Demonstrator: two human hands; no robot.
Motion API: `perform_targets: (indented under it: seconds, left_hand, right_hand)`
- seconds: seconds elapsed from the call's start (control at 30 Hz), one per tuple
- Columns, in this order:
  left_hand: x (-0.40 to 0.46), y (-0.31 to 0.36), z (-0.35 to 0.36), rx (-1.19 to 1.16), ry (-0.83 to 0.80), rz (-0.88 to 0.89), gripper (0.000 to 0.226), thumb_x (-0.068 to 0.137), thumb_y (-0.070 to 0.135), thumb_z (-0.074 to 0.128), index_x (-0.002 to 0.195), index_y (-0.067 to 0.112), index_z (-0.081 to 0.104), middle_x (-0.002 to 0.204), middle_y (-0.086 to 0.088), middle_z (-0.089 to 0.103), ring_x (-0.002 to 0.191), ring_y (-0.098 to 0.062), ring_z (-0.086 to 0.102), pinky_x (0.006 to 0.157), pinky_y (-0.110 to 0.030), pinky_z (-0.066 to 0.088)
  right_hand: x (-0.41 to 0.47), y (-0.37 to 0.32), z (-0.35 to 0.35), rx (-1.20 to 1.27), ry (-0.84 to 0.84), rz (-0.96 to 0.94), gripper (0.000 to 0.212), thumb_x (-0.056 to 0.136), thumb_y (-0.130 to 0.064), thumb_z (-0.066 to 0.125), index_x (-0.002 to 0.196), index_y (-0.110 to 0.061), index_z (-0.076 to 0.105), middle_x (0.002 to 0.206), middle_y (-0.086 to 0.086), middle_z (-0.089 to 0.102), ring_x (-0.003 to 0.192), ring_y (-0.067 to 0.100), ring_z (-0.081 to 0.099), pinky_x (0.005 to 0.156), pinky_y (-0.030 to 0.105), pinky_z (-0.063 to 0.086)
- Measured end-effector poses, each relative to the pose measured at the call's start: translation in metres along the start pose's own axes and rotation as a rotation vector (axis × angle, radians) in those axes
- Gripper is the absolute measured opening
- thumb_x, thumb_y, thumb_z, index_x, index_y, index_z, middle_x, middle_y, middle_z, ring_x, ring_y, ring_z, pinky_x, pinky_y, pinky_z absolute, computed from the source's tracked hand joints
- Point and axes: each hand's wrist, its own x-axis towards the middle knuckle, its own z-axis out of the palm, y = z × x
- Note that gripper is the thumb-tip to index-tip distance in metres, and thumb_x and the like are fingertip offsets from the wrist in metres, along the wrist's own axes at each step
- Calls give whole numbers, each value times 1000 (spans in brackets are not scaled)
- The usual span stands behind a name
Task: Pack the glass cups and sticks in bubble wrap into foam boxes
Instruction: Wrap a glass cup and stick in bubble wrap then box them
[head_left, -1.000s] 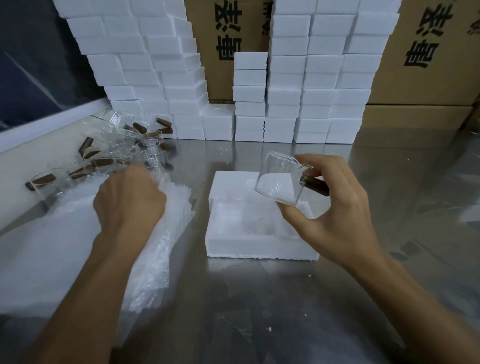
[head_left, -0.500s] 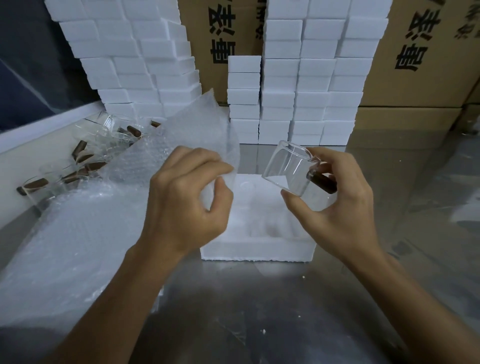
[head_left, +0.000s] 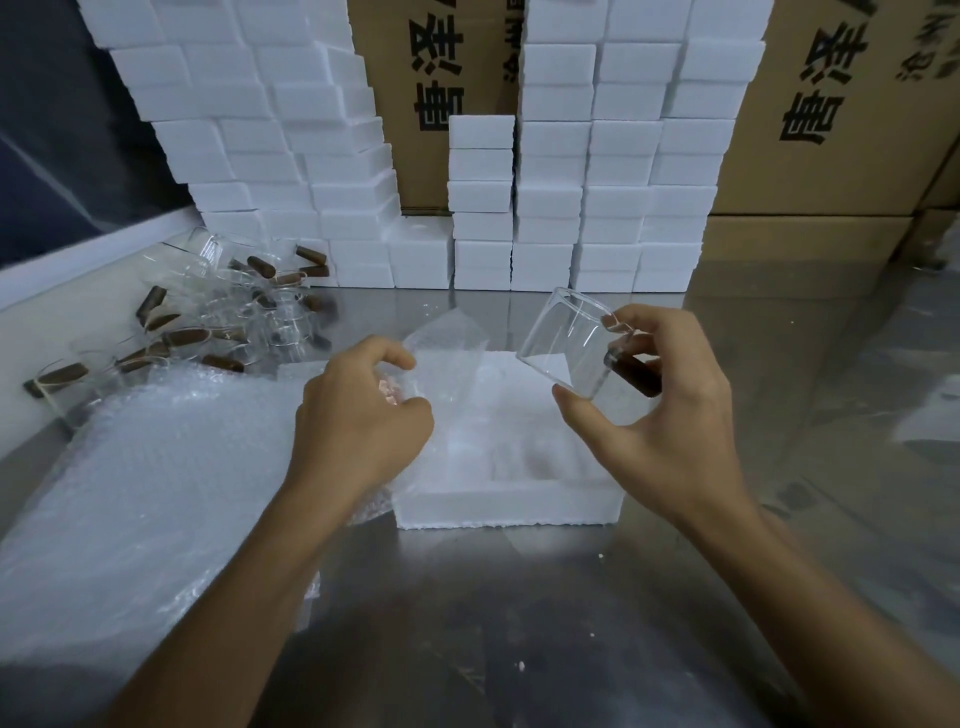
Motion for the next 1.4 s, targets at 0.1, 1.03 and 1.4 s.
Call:
perform_targets:
  seconds: [0.1, 1.03, 1.4]
  left_hand:
    - [2, -1, -7, -23, -64, -26, 38, 74, -2, 59, 88, 33, 58, 84, 4, 56, 72, -26, 64, 64, -44, 58]
    - [18, -1, -42, -539, 352, 425, 26, 94, 10, 63, 111, 27, 73, 112, 21, 71, 108, -3, 67, 87, -14, 53]
    - [5, 1, -13, -306, 119, 358, 33, 80, 1, 78, 89, 32, 76, 82, 20, 75, 66, 1, 69, 68, -10, 53]
  right_hand:
    - [-1, -2, 0, 27, -15, 28, 51, 70, -11, 87, 109, -14, 54, 106, 4, 55, 90, 15, 58, 80, 7, 43]
    - [6, -5, 1, 405, -82, 370, 33, 75, -47, 73, 76, -24, 49, 99, 7, 50, 58, 16, 43, 56, 19, 38]
    - [7, -15, -6, 548, -90, 430, 39, 75, -50, 70, 78, -15, 51, 77, 4, 64, 63, 17, 56, 49, 21, 37]
